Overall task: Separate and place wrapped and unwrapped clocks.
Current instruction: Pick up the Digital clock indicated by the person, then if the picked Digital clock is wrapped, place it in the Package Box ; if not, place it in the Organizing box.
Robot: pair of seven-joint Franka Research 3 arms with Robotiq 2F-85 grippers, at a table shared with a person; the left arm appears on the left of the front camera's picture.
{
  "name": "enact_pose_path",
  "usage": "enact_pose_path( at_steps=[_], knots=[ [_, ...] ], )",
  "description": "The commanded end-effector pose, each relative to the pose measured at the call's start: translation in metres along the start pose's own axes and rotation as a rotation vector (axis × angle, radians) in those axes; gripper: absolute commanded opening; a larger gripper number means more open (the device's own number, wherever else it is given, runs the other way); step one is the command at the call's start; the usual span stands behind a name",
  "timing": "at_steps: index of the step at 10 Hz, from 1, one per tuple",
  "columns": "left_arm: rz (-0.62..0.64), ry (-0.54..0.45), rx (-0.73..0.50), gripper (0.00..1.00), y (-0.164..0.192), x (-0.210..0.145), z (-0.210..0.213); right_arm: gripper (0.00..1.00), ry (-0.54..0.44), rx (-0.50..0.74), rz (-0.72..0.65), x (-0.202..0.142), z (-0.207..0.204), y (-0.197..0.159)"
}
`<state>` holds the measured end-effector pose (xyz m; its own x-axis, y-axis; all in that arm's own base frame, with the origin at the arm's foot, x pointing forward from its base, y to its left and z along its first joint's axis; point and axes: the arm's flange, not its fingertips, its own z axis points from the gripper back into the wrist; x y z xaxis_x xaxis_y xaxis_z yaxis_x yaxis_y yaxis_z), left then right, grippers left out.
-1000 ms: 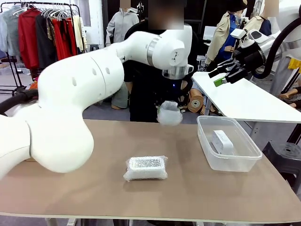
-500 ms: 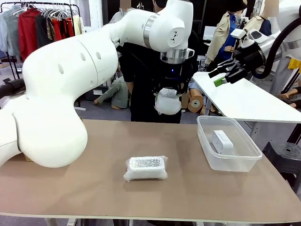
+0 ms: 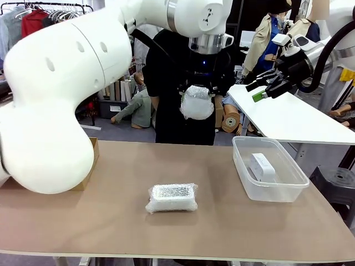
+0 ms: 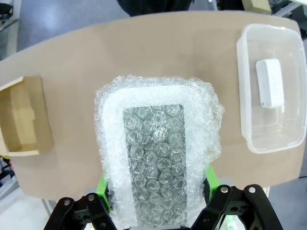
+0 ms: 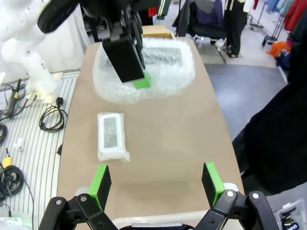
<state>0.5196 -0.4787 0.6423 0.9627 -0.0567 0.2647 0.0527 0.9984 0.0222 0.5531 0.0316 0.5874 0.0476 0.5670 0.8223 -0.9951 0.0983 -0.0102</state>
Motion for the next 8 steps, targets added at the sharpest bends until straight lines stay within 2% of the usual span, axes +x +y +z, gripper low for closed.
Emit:
enact_pose_path(
  at_steps=[1, 2, 3, 8],
  knots=[
    [-0.009, -0.024, 0.022, 0.0, 0.012, -0.008, 0.007, 1.0, -0.002, -0.004, 0.015, 0.0, 0.001, 0.001],
    [-0.021, -0.048, 0.03, 0.0, 0.013, -0.012, 0.006, 1.0, -0.002, -0.004, 0.015, 0.0, 0.001, 0.001],
    [0.003, -0.01, -0.002, 0.0, 0.003, 0.0, 0.008, 1.0, -0.002, -0.004, 0.015, 0.0, 0.001, 0.001],
    [0.003, -0.01, -0.002, 0.0, 0.003, 0.0, 0.008, 1.0, -0.002, -0.004, 0.015, 0.0, 0.001, 0.001]
  ],
)
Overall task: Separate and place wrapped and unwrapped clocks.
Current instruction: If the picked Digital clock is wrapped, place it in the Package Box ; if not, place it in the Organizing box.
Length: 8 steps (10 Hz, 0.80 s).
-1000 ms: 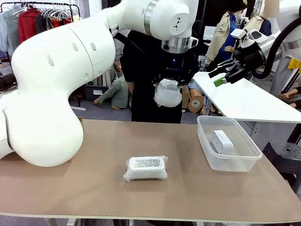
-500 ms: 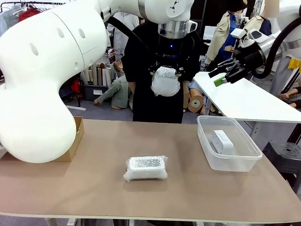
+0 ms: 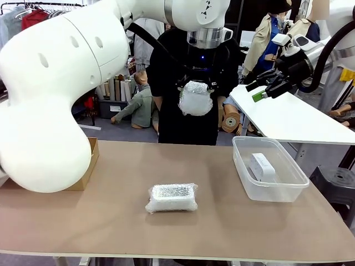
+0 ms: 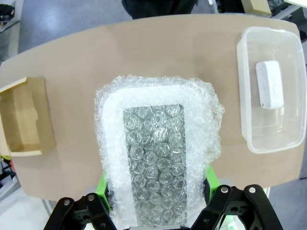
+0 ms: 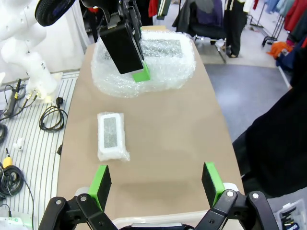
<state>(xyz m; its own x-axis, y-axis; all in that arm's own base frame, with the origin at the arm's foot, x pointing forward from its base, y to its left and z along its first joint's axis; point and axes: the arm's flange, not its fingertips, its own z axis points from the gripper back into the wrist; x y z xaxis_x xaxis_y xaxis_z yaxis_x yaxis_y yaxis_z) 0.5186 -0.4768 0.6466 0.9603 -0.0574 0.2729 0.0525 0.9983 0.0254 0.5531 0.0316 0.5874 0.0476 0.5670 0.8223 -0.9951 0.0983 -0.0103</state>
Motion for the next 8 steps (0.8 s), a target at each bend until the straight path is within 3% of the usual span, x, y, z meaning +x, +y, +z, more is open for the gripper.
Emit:
enact_pose_path(
  at_steps=[1, 8],
  knots=[
    [0.004, -0.001, -0.006, 0.0, 0.0014, -0.0004, 0.0041, 1.0, -0.002, -0.004, 0.015, 0.0004, 0.0007, 0.0014],
    [0.004, -0.001, -0.006, 0.0, 0.0014, -0.0004, 0.0041, 1.0, -0.002, -0.004, 0.015, 0.0004, 0.0007, 0.0014]
  ],
)
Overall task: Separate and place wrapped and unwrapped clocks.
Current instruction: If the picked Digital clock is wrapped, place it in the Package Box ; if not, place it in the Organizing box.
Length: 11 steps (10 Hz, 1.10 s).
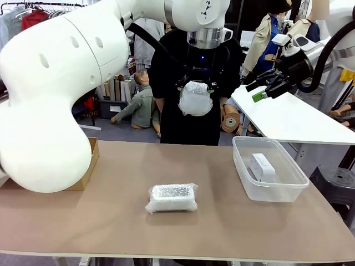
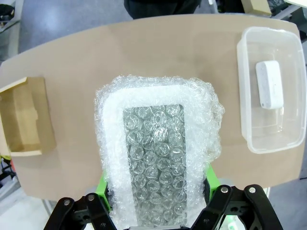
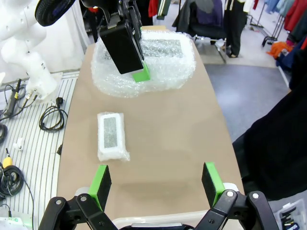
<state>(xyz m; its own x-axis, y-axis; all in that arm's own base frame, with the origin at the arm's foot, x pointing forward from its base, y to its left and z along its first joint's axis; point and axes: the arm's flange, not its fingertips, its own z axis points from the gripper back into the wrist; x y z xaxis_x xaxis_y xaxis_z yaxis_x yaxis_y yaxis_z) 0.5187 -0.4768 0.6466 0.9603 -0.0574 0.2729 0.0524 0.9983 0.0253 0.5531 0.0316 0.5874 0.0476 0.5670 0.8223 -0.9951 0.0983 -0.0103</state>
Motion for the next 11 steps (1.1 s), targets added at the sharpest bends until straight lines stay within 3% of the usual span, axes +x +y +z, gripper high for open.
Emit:
enact_pose_path(
  at_steps=[1, 2, 3, 4, 8, 11],
  knots=[
    [0.004, -0.001, -0.006, 0.0, 0.001, 0.0, 0.004, 1.0, -0.002, -0.004, 0.015, 0.0, 0.001, 0.001],
    [0.0, 0.0, 0.0, 0.0, 0.0, 0.0, 0.0, 1.0, -0.002, -0.004, 0.015, 0.0, 0.001, 0.001],
    [0.01, 0.022, 0.092, 0.0, -0.001, -0.001, -0.006, 1.0, -0.002, -0.004, 0.015, 0.0, 0.001, 0.001],
    [-0.038, 0.093, 0.072, 0.0, 0.005, -0.008, -0.004, 1.0, -0.002, -0.004, 0.015, 0.0, 0.001, 0.001],
    [-0.27, 0.067, 0.016, 0.0, 0.047, -0.038, 0.014, 1.0, -0.002, -0.004, 0.015, 0.0, 0.001, 0.001],
    [-0.282, 0.082, 0.041, 0.0, 0.079, -0.044, 0.025, 1.0, -0.002, -0.004, 0.015, 0.0, 0.001, 0.001]
  ],
)
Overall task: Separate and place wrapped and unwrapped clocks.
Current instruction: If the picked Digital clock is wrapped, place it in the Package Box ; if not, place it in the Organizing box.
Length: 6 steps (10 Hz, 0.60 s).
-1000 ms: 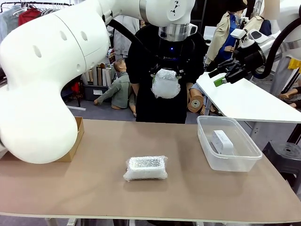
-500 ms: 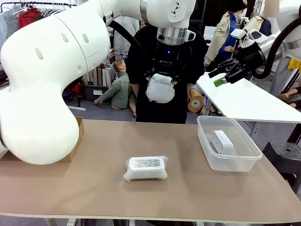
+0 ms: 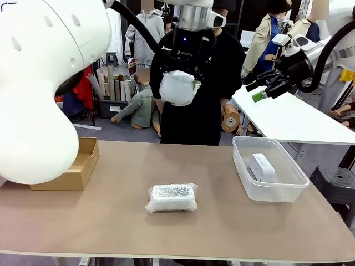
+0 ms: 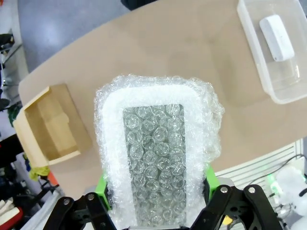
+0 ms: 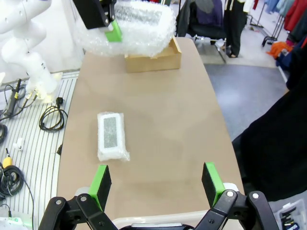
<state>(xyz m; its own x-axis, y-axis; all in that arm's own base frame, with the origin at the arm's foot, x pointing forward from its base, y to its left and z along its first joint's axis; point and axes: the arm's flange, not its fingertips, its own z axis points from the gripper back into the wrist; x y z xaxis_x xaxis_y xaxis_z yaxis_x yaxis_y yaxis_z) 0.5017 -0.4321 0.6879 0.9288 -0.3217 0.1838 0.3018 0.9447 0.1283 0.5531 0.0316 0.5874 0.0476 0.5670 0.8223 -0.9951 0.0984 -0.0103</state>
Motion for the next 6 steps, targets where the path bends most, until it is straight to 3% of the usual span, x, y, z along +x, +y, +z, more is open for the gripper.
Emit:
enact_pose_path(
  at_steps=[1, 6],
  knots=[
    [-0.034, 0.029, -0.004, 0.0, 0.032, -0.05, -0.02, 1.0, -0.002, -0.004, 0.015, 0.0, 0.001, 0.001],
    [-0.084, 0.151, 0.032, 0.0, 0.076, -0.071, -0.058, 1.0, -0.002, -0.004, 0.015, 0.0, 0.001, 0.001]
  ],
)
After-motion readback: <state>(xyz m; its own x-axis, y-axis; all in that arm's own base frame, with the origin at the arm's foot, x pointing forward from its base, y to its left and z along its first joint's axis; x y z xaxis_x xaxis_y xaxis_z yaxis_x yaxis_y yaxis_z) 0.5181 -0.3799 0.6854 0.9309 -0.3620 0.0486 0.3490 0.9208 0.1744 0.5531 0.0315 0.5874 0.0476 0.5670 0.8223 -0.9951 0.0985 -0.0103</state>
